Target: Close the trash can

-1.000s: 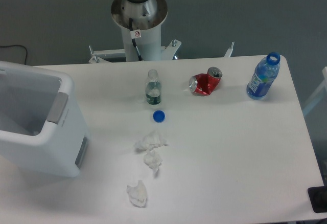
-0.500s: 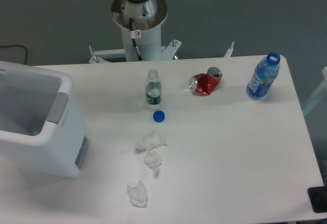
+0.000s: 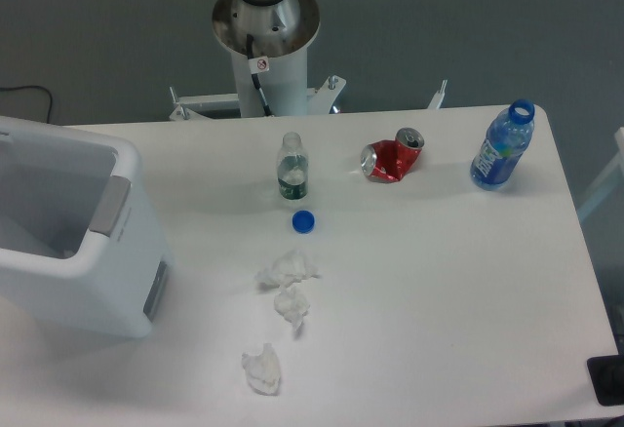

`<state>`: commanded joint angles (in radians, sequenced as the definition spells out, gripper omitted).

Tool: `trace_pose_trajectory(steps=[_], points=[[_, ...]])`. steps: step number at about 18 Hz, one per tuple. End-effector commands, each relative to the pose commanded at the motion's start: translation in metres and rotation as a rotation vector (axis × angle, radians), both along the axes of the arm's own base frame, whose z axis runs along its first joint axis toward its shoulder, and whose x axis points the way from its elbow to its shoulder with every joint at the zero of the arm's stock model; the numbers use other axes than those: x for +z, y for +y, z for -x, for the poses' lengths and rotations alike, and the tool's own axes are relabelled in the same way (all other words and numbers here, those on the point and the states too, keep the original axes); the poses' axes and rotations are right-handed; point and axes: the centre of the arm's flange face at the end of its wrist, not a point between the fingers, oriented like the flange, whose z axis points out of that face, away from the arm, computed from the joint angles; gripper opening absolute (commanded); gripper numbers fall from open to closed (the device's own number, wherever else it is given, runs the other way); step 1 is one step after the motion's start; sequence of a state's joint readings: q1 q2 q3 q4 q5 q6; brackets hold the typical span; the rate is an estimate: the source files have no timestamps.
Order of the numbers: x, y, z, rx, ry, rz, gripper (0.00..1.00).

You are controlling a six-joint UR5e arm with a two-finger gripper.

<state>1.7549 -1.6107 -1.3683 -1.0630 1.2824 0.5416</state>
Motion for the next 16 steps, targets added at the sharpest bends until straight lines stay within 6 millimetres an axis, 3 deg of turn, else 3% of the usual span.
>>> trace_pose_trajectory(steps=[16], points=[[-0.0025,-0.0061,0.0088,0.089,0.094,0.024,0.02]])
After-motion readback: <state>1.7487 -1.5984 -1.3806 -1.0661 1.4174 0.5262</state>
